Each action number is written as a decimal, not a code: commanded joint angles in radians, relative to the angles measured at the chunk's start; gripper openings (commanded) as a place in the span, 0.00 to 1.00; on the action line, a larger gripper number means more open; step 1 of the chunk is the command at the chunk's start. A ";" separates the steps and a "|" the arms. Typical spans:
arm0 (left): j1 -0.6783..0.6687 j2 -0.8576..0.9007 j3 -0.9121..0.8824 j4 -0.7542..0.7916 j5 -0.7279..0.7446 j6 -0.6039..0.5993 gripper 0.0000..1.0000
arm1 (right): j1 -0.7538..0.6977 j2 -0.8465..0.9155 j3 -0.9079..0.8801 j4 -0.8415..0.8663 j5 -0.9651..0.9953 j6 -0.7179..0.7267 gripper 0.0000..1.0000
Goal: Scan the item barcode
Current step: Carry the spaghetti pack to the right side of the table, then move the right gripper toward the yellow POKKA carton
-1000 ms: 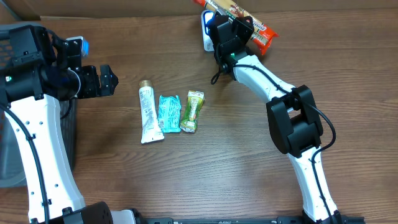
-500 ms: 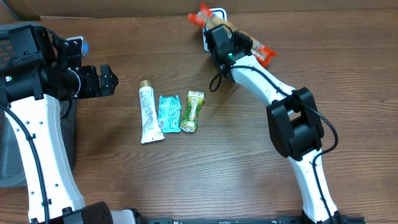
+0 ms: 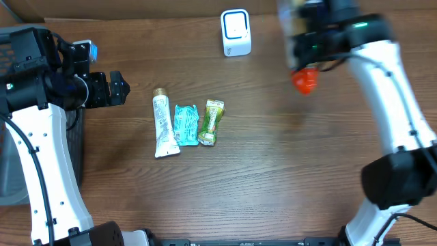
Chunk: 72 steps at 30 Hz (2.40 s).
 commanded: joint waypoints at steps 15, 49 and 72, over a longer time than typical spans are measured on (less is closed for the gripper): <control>-0.001 0.007 0.011 0.001 -0.003 0.026 1.00 | -0.388 0.094 -0.397 0.130 -0.197 0.987 0.78; -0.001 0.007 0.011 0.001 -0.003 0.026 1.00 | 0.500 0.162 -0.331 0.268 -0.102 0.637 0.86; -0.001 0.007 0.011 0.001 -0.003 0.026 1.00 | 0.524 0.192 -0.333 0.208 0.065 0.539 0.82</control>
